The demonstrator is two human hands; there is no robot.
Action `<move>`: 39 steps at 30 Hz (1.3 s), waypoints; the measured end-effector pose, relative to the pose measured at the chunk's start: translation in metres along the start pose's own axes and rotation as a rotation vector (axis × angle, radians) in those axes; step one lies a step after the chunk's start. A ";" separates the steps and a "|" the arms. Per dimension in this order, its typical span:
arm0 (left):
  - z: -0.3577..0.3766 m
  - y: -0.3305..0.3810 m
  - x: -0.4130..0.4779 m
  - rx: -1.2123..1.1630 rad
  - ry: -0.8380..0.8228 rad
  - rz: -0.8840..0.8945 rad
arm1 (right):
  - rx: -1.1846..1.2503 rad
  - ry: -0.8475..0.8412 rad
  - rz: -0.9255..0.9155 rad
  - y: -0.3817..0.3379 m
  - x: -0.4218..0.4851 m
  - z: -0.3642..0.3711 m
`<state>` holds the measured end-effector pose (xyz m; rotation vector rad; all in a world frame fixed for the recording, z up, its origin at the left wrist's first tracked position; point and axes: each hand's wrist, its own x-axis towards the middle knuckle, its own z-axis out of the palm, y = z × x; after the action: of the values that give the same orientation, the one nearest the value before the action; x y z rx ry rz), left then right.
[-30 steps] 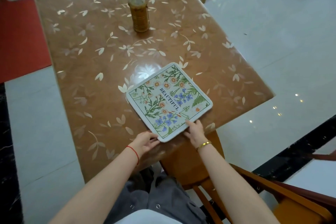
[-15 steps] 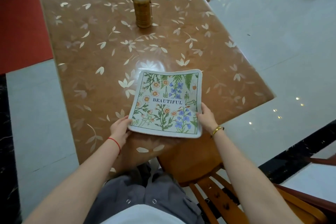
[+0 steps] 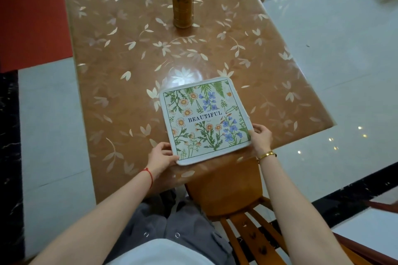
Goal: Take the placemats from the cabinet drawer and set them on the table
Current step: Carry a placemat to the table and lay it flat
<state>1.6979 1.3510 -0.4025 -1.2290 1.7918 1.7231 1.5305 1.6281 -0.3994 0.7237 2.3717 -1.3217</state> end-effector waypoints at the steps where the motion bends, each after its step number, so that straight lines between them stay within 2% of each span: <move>1: 0.001 0.000 -0.001 0.009 0.005 0.008 | -0.042 0.023 -0.016 0.004 0.000 -0.001; 6: 0.005 0.000 -0.007 0.111 0.044 0.073 | -0.139 0.089 -0.063 0.010 -0.001 -0.007; 21: 0.016 -0.004 -0.012 0.195 0.017 0.095 | -0.145 0.155 -0.092 0.018 0.001 -0.009; 24: 0.017 -0.005 -0.011 0.207 0.052 0.113 | -0.187 0.176 -0.138 0.018 0.004 -0.008; 27: 0.013 -0.001 -0.010 0.329 0.170 0.170 | -0.268 0.193 -0.246 0.011 0.013 -0.004; 31: 0.009 0.015 -0.002 0.431 0.297 0.330 | -0.398 0.097 -0.438 -0.015 0.030 0.010; 34: 0.008 0.035 0.017 0.537 0.299 0.439 | -0.528 -0.016 -0.579 -0.039 0.046 0.028; 36: 0.011 0.051 0.029 0.573 0.276 0.446 | -0.655 -0.093 -0.642 -0.055 0.056 0.043; 39: 0.018 0.074 0.043 0.547 0.270 0.358 | -0.780 -0.172 -0.653 -0.079 0.069 0.066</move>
<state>1.6114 1.3439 -0.3935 -0.9743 2.5463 1.1180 1.4312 1.5559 -0.4144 -0.3962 2.7481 -0.4731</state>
